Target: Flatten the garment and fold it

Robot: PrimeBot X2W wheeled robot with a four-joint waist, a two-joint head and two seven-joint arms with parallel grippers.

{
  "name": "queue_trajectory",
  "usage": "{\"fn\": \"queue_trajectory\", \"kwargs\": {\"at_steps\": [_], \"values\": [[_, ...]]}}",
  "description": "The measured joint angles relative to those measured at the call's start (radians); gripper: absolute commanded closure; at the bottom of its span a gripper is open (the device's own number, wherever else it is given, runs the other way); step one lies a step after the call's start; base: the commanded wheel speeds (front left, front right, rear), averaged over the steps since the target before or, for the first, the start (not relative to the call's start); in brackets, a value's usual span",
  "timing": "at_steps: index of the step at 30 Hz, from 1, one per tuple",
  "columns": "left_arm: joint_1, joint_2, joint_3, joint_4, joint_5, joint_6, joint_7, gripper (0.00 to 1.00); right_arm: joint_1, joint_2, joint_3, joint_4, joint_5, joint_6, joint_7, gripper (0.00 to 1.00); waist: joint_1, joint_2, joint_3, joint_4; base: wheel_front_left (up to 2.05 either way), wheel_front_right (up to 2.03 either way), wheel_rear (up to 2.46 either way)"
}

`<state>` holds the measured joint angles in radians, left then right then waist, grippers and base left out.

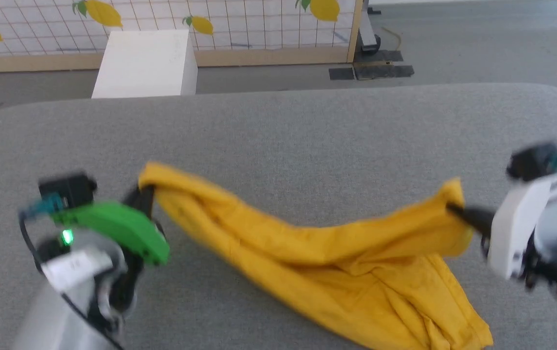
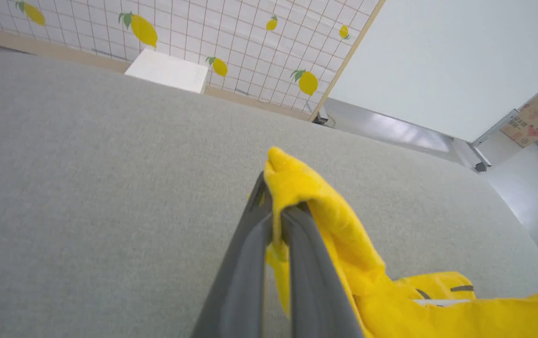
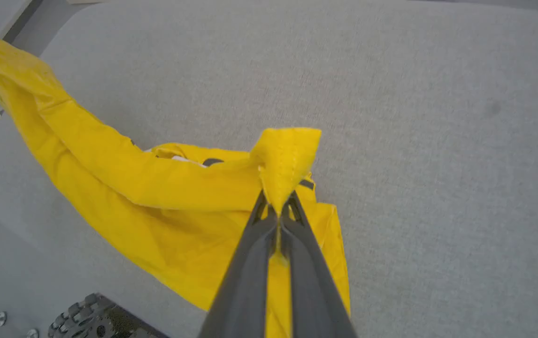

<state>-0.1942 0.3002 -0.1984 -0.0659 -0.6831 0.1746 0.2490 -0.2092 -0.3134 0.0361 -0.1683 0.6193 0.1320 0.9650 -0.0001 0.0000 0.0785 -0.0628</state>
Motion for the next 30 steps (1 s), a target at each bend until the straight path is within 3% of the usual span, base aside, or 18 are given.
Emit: {"fn": "queue_trajectory", "kwargs": {"at_steps": [5, 10, 18, 22, 30], "values": [[-0.311, 0.054, -0.007, 0.096, 0.035, -0.054, 0.058, 1.00, -0.322, -0.093, 0.030, 0.086, -0.002, 0.000, 0.022, 1.00, 0.0000, 0.0000, 0.043, 0.006, 0.00, 0.00, 0.00], [-0.627, 0.069, -0.036, 0.249, 0.069, -0.094, 0.114, 1.00, -0.604, -0.076, 0.031, 0.207, -0.010, 0.000, 0.042, 1.00, 0.0000, 0.0000, 0.095, 0.015, 0.00, 0.00, 0.00], [-1.048, 0.101, -0.039, 0.458, 0.175, -0.077, 0.094, 1.00, -0.989, -0.006, 0.001, 0.403, -0.108, 0.000, -0.025, 1.00, 0.0003, 0.0000, 0.203, 0.009, 0.00, 0.00, 0.00], [-1.242, 0.117, -0.046, 0.527, 0.236, -0.069, 0.028, 1.00, -1.171, 0.033, -0.058, 0.513, -0.184, 0.000, -0.137, 1.00, 0.0003, 0.0000, 0.269, 0.000, 0.00, 0.00, 0.00], [-1.480, 0.108, -0.042, 0.603, 0.331, -0.029, -0.240, 1.00, -1.381, 0.091, -0.098, 0.681, -0.328, 0.000, -0.385, 1.00, 0.0003, 0.0000, 0.397, -0.019, 0.00, 0.00, 0.00]]}}
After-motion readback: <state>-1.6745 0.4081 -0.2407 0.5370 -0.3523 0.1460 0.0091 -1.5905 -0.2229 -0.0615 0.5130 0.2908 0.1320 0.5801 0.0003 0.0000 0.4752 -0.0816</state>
